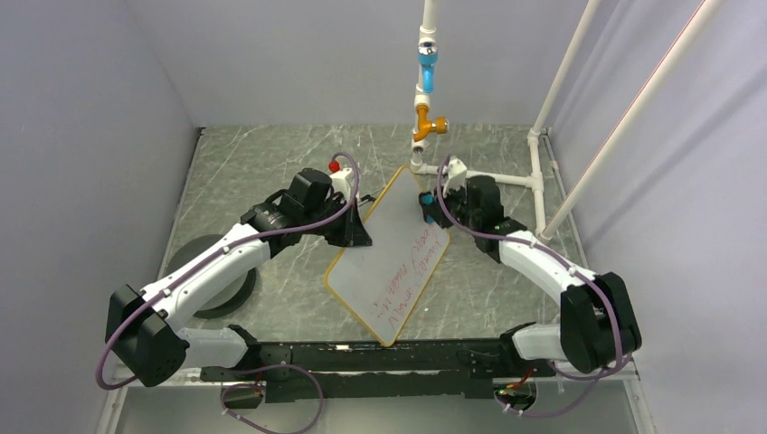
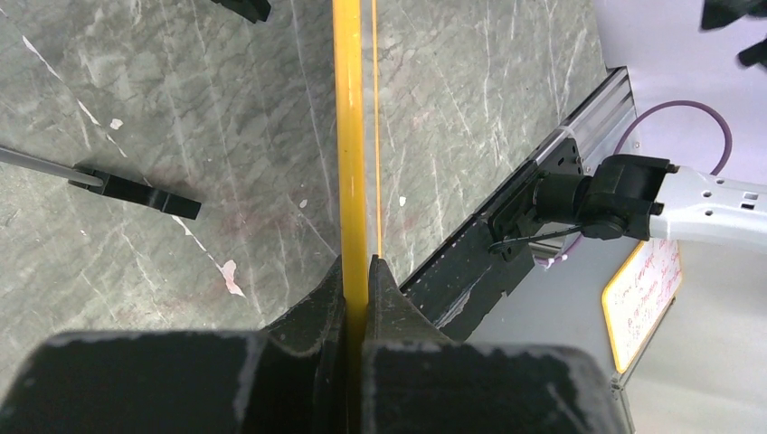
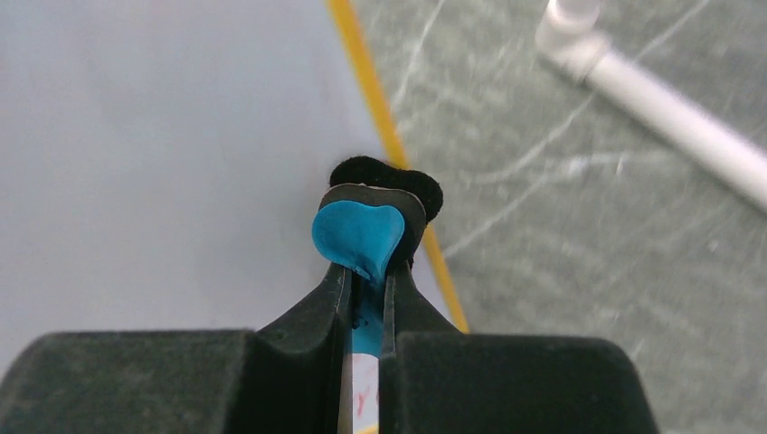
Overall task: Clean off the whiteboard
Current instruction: Erase the whiteboard at the center of the board.
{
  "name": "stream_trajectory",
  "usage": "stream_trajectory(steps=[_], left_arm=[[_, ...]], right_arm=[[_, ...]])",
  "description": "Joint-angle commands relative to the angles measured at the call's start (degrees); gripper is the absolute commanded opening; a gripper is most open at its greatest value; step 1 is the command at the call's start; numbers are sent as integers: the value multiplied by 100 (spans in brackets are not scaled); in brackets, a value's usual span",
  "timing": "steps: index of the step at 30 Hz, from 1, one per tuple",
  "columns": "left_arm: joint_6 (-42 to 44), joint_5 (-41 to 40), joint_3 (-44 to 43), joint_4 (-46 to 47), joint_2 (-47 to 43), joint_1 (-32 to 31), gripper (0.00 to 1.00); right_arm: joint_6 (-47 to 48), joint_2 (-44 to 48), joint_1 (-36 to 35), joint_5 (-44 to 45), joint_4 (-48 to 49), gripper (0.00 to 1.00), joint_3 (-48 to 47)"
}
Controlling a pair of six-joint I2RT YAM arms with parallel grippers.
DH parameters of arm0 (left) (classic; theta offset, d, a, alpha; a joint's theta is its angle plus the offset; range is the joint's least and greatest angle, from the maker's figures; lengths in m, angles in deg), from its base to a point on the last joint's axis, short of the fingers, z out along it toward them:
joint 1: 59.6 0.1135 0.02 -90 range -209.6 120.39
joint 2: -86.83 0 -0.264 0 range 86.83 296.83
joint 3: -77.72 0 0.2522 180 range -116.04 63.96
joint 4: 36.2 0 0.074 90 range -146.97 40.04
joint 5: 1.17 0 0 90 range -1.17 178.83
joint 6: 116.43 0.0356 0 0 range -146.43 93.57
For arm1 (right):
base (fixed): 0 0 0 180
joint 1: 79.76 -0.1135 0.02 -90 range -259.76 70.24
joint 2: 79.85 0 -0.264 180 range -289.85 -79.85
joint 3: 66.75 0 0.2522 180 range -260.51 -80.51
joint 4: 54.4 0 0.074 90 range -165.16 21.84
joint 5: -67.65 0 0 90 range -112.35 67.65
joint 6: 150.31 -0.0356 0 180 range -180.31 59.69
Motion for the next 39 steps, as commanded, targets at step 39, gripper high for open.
stream_trajectory(steps=[39], left_arm=[[643, 1080, -138, 494, -45, -39, 0]], right_arm=[[317, -22, 314, -640, -400, 0, -490]])
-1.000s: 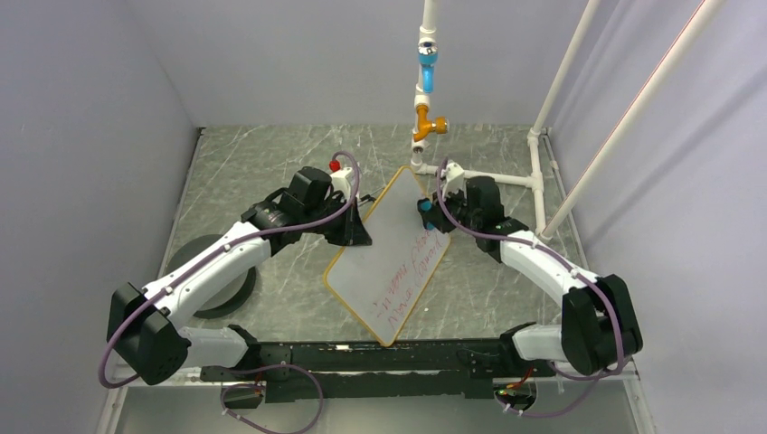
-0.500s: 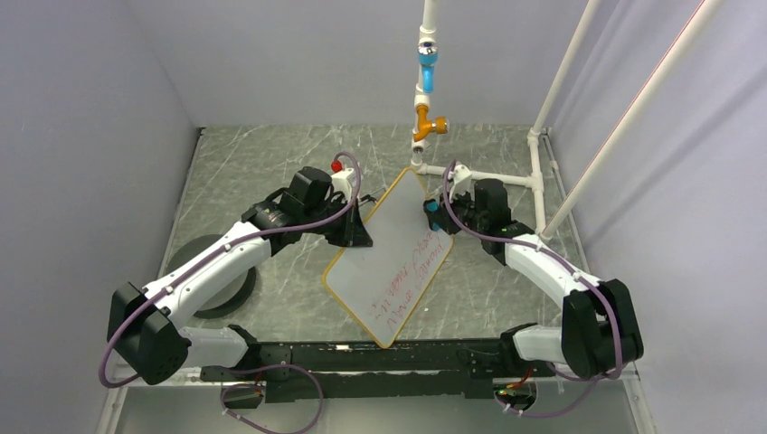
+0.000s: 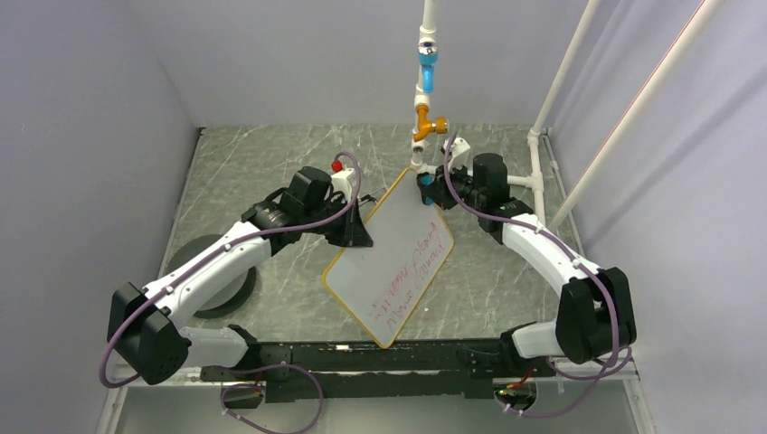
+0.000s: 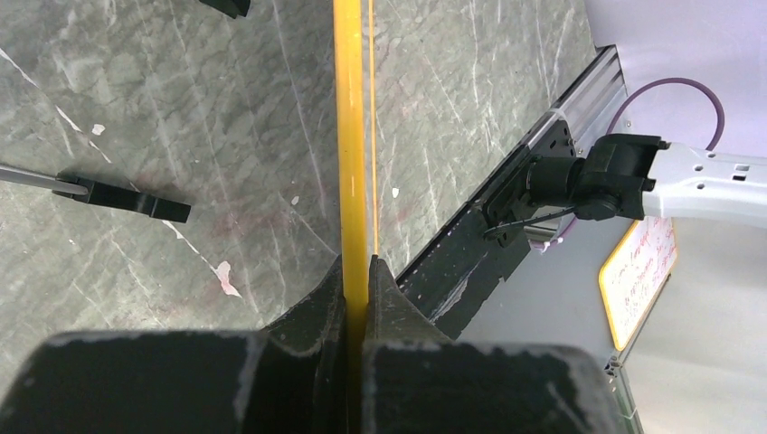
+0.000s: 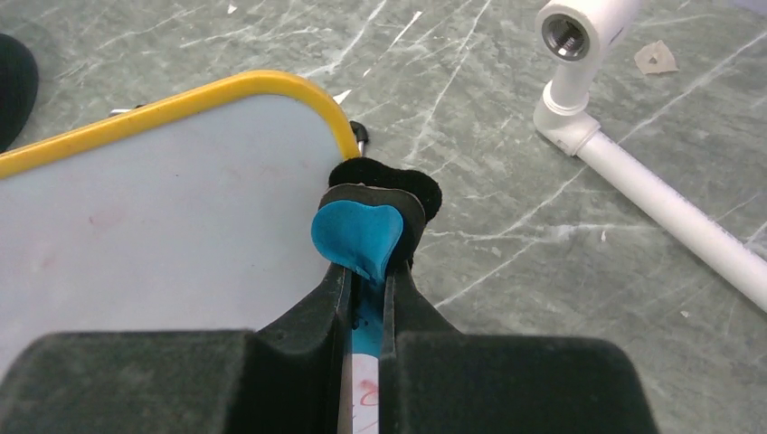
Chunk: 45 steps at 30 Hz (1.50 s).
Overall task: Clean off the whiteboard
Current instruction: Erase the whiteboard at the center of the board.
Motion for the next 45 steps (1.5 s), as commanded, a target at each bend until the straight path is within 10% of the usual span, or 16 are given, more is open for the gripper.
stream_trajectory(steps=[1, 8, 21, 32, 45], left_arm=[[433, 712, -116, 483, -115, -138, 0], [478, 696, -168, 435, -88, -103, 0], [504, 748, -233, 310, -81, -106, 0], [587, 816, -292, 325, 45, -92, 0], [712, 880, -509, 82, 179, -90, 0]], right_arm=[[221, 88, -8, 171, 2, 0, 325], [568, 478, -4, 499, -584, 0, 1193], [42, 33, -4, 229, -211, 0, -218], [1059, 520, -3, 858, -790, 0, 1120], [1370, 212, -540, 966, -513, 0, -287]])
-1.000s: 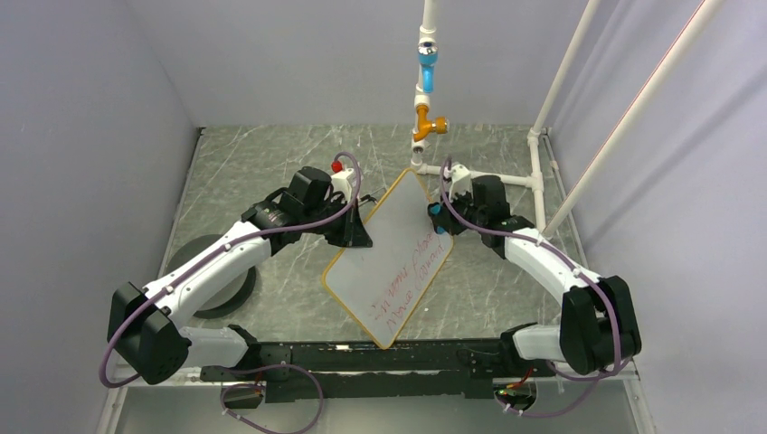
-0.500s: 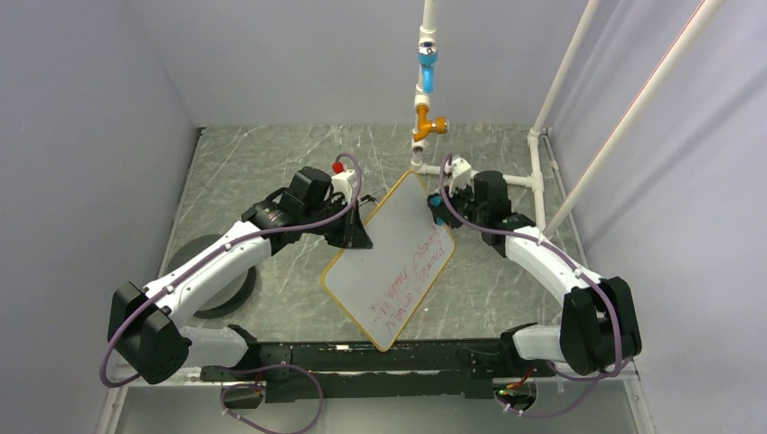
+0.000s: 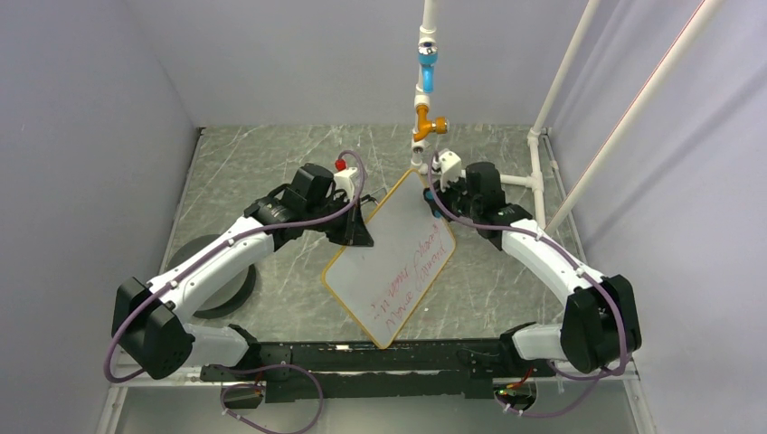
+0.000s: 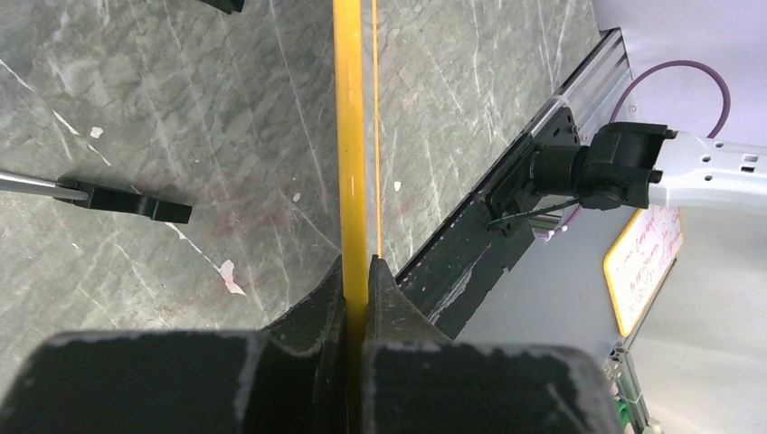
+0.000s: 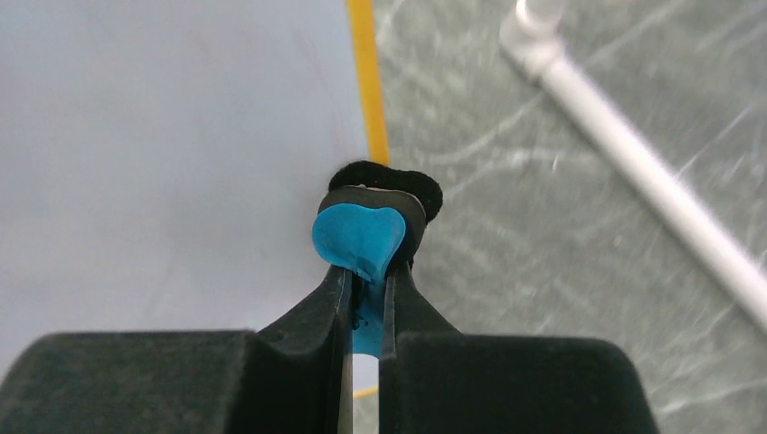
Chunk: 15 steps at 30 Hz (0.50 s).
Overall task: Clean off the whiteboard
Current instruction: Erase the whiteboard at the center of the board.
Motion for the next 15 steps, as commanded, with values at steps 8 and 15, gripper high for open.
stream_trajectory(steps=[8, 15], left_arm=[[557, 664, -393, 176, -10, -112, 0], [576, 683, -423, 175, 3, -98, 0]], right_arm=[[759, -86, -456, 1042, 193, 0, 19], [859, 119, -449, 1486, 37, 0, 738]])
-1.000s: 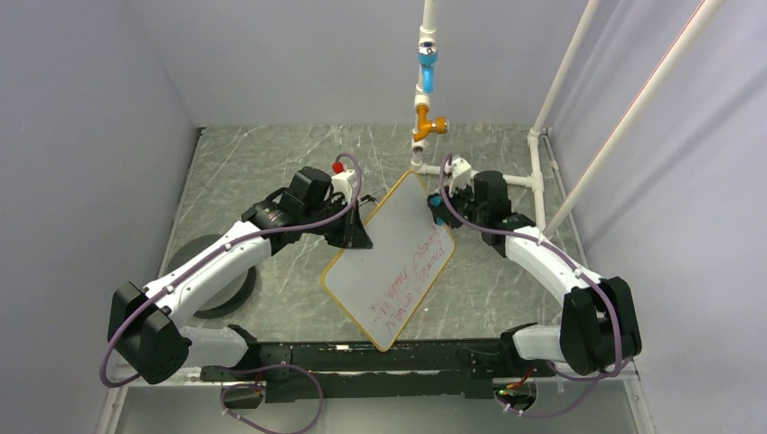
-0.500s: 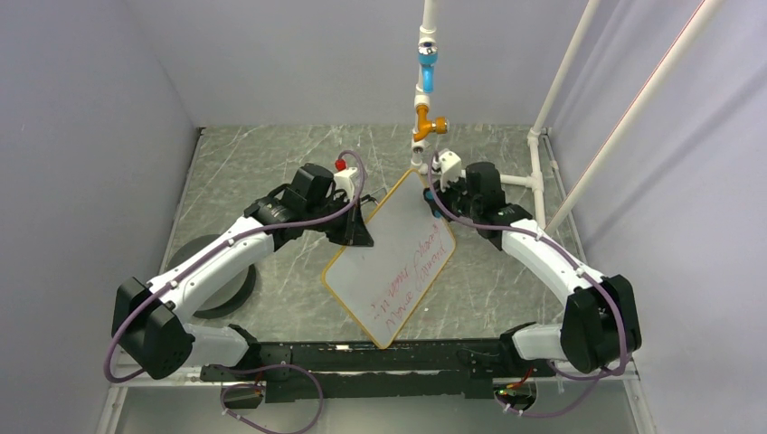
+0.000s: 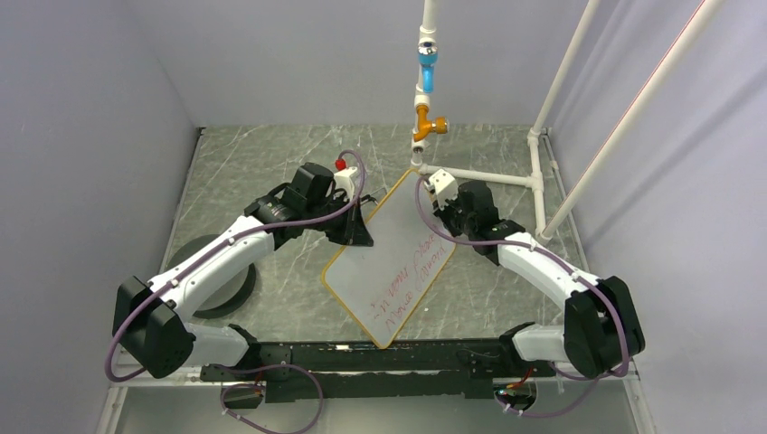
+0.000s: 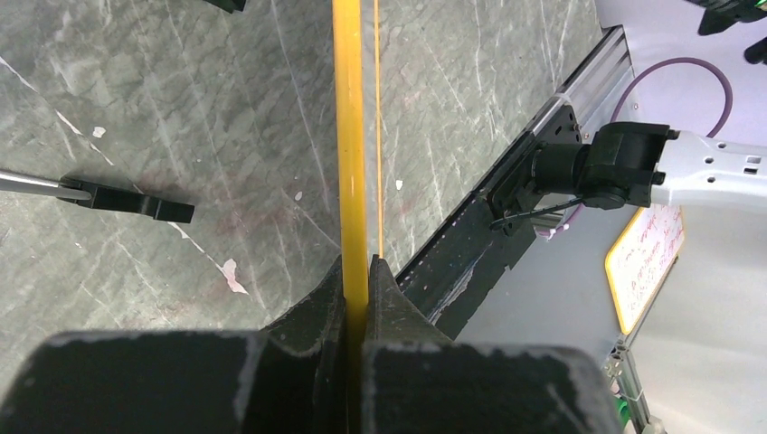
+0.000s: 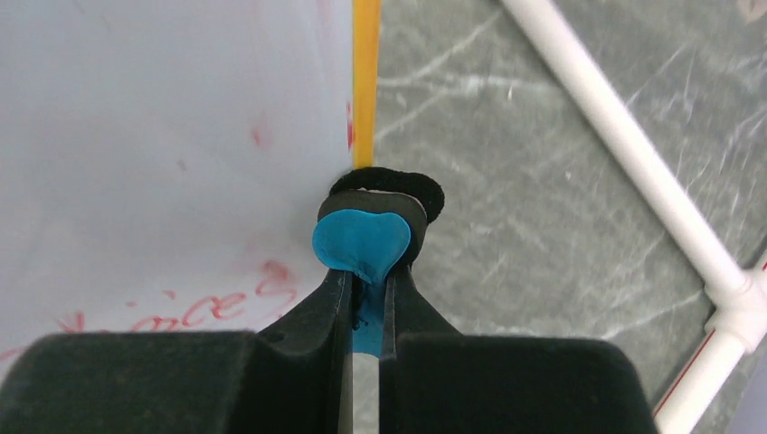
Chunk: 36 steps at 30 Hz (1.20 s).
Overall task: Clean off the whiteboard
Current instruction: Erase the whiteboard at the center of the board.
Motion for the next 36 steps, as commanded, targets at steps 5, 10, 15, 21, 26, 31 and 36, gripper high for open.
stream_trajectory(steps=[5, 10, 15, 21, 26, 31, 36], left_arm=[[486, 681, -366, 236, -54, -120, 0], [484, 713, -403, 213, -4, -121, 0], [479, 754, -443, 189, 7, -123, 0], [494, 765, -458, 188, 52, -124, 0], [517, 748, -469, 173, -4, -102, 0], [508, 824, -401, 244, -50, -78, 0], [441, 1046, -312, 424, -62, -81, 0]], right_arm=[[9, 58, -263, -12, -256, 0, 243], [-40, -298, -356, 56, -192, 0, -712], [-30, -612, -488, 147, -246, 0, -1527], [-60, -681, -577, 121, -349, 0, -1715], [-97, -387, -567, 136, -343, 0, -740], [-407, 41, -441, -206, -290, 0, 147], [-847, 539, -434, -1689, 140, 0, 343]])
